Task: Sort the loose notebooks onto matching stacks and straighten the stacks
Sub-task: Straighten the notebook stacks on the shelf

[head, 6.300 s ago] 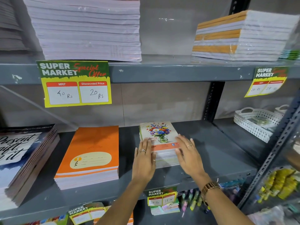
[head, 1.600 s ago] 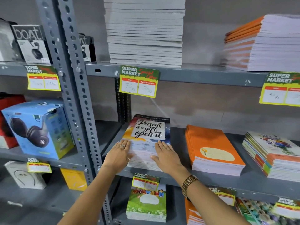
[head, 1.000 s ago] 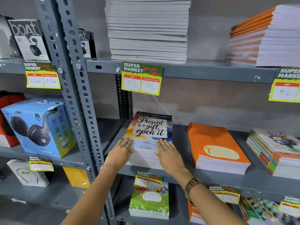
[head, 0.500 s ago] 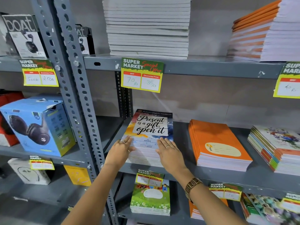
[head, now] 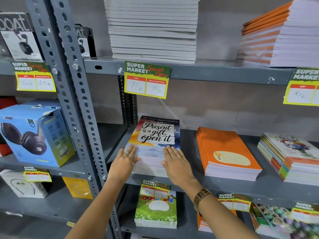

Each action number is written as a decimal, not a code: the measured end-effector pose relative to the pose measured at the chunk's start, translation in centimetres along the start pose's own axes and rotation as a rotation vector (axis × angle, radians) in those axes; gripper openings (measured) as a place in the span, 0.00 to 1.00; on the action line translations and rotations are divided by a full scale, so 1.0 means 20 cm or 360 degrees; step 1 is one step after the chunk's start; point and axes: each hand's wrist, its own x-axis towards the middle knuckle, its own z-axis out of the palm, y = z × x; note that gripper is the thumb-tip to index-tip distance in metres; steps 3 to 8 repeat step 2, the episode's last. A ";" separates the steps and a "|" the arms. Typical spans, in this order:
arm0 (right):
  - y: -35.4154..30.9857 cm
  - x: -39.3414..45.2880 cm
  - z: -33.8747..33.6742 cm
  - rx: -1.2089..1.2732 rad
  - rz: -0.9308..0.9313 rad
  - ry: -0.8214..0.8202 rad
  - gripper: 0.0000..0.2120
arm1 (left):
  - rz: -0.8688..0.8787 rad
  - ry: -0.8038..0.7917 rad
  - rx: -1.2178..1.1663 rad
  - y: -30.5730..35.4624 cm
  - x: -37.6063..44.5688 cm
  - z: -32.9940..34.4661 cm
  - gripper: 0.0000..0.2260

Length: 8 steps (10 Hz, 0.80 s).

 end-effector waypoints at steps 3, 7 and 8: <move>0.05 -0.09 0.00 -0.0181 -0.0003 0.0283 0.39 | 0.0044 0.0174 0.0229 0.02 -0.03 0.07 0.40; 0.05 -0.09 0.00 -0.0181 -0.0003 0.0283 0.39 | 0.0044 0.0174 0.0229 0.02 -0.03 0.07 0.40; 0.05 -0.09 0.00 -0.0181 -0.0003 0.0283 0.39 | 0.0044 0.0174 0.0229 0.02 -0.03 0.07 0.40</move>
